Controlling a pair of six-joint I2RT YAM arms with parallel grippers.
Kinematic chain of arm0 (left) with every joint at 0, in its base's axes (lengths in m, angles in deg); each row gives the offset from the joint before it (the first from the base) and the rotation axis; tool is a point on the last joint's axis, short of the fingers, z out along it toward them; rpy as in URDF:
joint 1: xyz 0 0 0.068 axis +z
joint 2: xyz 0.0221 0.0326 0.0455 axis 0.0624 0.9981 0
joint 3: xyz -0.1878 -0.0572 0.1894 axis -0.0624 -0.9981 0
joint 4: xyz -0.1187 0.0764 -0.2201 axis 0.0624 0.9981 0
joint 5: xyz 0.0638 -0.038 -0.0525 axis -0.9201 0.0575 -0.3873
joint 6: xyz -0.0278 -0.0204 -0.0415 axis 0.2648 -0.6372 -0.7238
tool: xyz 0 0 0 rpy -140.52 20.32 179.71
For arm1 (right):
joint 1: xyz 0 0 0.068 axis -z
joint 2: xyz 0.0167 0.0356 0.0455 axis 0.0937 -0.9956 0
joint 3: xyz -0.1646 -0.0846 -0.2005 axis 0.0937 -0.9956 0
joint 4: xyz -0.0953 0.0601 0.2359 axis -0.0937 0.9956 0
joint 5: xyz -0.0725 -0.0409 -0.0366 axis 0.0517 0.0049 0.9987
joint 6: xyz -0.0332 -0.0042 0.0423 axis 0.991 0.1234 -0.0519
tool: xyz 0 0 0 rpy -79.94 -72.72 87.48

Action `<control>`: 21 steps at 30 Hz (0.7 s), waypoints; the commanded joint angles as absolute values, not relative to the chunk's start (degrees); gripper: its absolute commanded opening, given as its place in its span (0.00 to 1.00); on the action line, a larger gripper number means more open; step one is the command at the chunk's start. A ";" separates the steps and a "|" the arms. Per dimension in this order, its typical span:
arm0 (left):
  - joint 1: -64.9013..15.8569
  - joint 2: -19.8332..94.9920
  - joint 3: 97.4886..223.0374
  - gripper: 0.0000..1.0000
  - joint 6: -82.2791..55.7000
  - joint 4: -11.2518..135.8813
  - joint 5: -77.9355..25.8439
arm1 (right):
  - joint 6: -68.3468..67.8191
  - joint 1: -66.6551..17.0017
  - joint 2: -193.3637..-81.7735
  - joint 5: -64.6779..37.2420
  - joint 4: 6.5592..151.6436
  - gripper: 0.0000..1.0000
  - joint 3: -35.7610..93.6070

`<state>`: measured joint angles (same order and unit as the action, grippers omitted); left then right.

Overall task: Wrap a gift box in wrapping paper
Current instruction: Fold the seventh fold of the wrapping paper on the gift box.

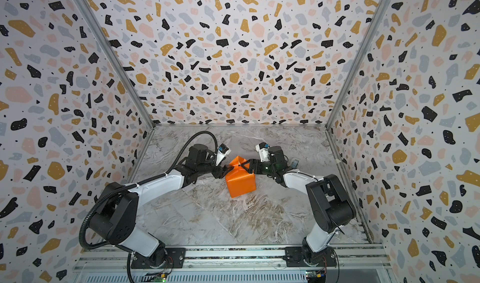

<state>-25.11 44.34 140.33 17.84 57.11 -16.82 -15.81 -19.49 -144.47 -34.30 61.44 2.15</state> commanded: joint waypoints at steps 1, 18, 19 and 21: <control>-25.53 45.03 140.34 0.69 18.74 57.05 -16.86 | -15.10 -20.45 -144.30 -32.90 64.56 0.86 4.45; -25.55 45.64 140.41 0.68 19.30 57.18 -16.22 | -15.93 -21.02 -146.63 -30.64 65.57 0.88 5.72; -25.56 45.60 140.39 0.68 19.30 57.18 -16.17 | -15.85 -21.07 -146.43 -30.28 65.45 0.88 5.13; -25.55 45.64 140.59 0.68 19.15 57.10 -15.98 | -15.75 -21.08 -146.14 -29.85 65.07 0.88 3.68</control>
<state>-25.09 44.61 140.33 18.26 56.61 -16.65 -16.11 -20.75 -146.44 -31.65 63.61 5.07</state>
